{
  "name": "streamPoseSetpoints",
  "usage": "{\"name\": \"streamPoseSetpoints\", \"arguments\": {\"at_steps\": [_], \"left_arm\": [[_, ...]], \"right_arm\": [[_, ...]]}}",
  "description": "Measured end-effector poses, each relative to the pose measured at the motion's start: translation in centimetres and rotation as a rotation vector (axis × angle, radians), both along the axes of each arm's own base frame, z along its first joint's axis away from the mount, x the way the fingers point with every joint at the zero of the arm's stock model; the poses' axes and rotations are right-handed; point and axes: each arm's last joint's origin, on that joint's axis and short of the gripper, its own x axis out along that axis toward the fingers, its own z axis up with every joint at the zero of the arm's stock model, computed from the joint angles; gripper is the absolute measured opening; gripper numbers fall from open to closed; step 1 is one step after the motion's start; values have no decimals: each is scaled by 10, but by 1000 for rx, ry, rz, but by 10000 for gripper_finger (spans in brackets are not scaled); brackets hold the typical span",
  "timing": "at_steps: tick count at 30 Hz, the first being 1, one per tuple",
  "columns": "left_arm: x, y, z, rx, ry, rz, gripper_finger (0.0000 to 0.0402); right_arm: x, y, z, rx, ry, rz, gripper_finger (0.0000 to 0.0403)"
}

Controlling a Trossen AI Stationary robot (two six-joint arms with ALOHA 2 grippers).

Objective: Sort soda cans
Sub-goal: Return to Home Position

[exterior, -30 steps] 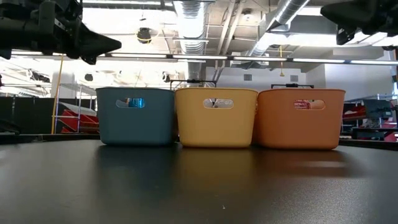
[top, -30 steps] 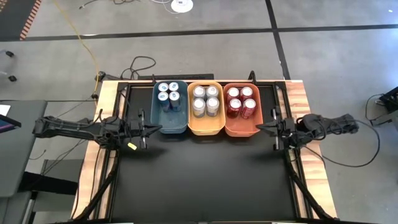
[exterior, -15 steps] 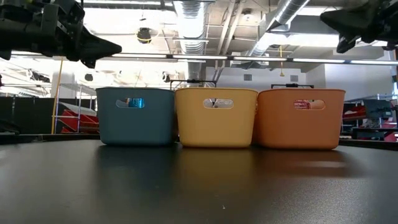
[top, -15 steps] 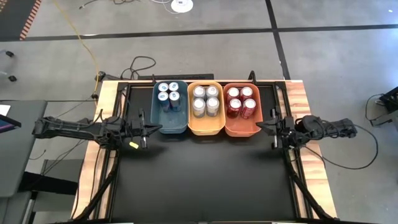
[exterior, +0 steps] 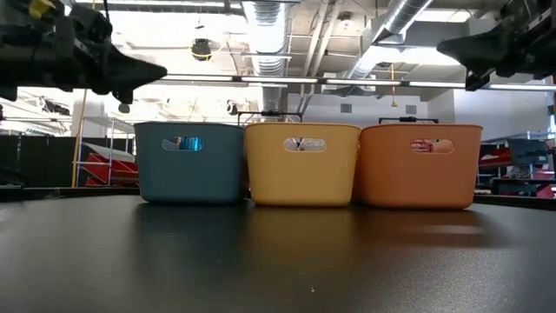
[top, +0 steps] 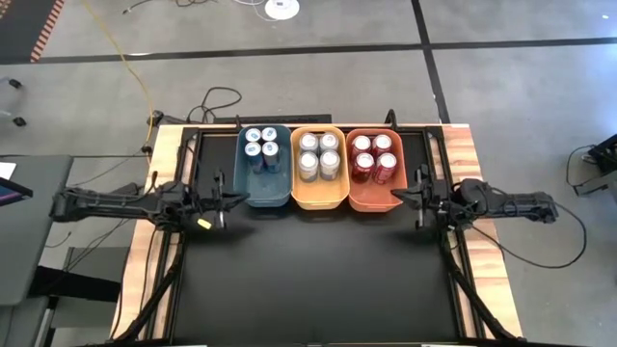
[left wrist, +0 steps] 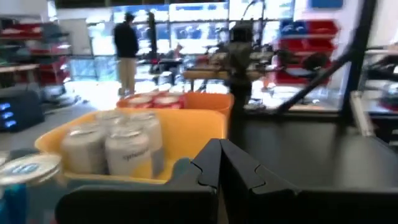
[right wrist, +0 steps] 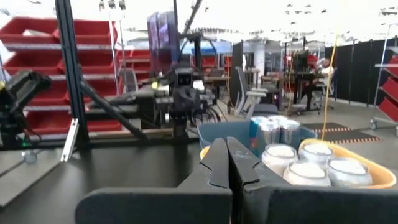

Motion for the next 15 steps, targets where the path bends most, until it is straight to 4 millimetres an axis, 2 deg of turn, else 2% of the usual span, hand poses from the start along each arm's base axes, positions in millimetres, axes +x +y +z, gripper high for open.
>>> {"name": "streamPoseSetpoints", "arguments": {"at_steps": [9, 15], "left_arm": [[-2, 0, 0, -7, -1, -22, 0], [-2, 0, -1, -18, 5, -23, 0]], "right_arm": [[1, -2, -3, 10, 22, -16, 0], [5, -2, -16, 24, -36, 6, 0]]}}
